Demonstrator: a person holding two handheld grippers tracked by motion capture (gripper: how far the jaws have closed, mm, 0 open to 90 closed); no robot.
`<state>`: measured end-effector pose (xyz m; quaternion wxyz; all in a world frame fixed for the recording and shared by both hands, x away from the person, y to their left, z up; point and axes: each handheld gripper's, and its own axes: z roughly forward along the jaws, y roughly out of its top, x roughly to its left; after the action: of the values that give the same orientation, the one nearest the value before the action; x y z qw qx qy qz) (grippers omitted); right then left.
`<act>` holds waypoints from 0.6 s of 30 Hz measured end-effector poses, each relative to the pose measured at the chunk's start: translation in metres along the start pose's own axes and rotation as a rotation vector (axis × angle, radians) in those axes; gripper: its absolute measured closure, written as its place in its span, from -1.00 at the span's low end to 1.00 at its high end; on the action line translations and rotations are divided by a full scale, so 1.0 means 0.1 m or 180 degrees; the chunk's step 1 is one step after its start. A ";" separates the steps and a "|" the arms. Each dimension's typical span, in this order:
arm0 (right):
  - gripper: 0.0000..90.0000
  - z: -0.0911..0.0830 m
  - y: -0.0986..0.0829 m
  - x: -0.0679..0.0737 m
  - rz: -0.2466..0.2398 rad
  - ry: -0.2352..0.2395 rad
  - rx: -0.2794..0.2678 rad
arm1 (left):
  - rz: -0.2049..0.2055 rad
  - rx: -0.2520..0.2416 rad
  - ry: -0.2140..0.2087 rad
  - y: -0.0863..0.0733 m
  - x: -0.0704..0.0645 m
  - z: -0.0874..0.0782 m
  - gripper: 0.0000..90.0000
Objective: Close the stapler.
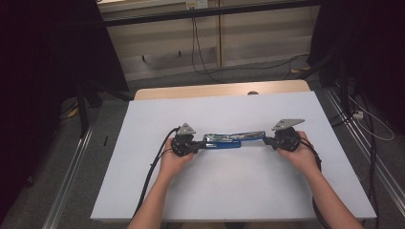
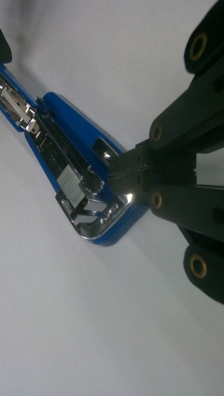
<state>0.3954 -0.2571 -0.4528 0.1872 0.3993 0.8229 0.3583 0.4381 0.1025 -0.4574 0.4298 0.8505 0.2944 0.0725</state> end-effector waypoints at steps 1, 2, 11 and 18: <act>1.00 0.00 0.01 0.00 -0.0006 0.0000 -0.0018 | 0.0010 0.0003 0.0003 0.00 0.00 0.00 1.00; 1.00 -0.01 0.01 0.00 -0.0006 0.0008 -0.0048 | 0.0008 0.0003 0.0003 0.00 0.00 0.00 1.00; 1.00 0.02 0.10 0.07 -0.0040 0.0093 -0.0175 | 0.0005 0.0011 0.0001 -0.01 -0.01 0.00 1.00; 1.00 0.04 0.09 0.13 -0.0065 0.0179 -0.0179 | 0.0001 0.0042 -0.0027 -0.01 0.00 0.01 1.00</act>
<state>0.3953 -0.2411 -0.4491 0.1789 0.3752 0.8214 0.3905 0.4378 0.1021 -0.4593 0.4254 0.8537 0.2929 0.0671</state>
